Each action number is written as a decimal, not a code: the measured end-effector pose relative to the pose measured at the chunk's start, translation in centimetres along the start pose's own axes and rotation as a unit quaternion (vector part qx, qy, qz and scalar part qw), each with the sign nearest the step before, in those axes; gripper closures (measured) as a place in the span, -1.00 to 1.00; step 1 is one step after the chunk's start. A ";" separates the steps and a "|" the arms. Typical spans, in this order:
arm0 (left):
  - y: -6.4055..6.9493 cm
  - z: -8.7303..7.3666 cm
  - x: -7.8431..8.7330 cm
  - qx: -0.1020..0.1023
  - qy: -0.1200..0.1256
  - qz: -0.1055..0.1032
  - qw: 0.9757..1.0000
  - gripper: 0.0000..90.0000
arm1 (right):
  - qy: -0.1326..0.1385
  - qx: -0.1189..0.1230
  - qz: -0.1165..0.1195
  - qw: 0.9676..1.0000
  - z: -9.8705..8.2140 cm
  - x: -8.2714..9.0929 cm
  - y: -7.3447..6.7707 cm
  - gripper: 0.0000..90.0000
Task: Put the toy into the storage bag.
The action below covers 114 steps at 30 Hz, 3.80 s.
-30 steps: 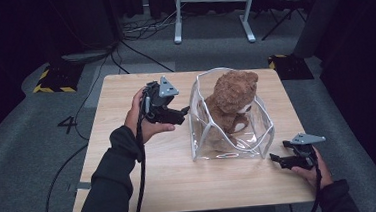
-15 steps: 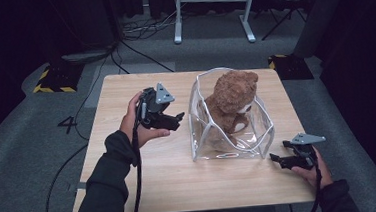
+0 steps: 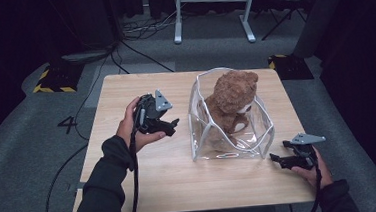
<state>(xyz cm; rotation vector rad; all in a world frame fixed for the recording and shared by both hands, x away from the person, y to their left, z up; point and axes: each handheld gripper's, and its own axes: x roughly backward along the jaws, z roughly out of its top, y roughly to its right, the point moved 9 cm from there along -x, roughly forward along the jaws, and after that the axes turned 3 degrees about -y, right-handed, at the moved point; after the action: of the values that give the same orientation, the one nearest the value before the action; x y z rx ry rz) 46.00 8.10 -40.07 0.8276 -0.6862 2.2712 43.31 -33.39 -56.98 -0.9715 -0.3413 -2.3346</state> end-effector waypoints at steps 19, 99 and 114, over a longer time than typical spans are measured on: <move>0.2 -4.5 -2.0 0.006 -0.040 0.000 0.999 -0.63 | 0.001 0.000 -0.001 1.000 0.0 0.0 0.0 -0.63; 1.9 -22.1 -3.3 0.173 -0.040 -0.031 0.984 -0.66 | 0.000 0.000 0.000 1.000 0.0 0.0 0.0 -0.63; 1.9 -22.1 -3.3 0.173 -0.040 -0.031 0.984 -0.66 | 0.000 -0.001 0.000 1.000 0.0 0.0 0.0 -0.63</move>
<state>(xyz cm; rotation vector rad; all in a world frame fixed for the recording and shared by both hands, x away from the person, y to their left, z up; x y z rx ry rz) 38.32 19.75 -57.62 1.0907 -0.2958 2.3447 43.26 -33.41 -56.98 -0.9718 -0.3396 -2.3348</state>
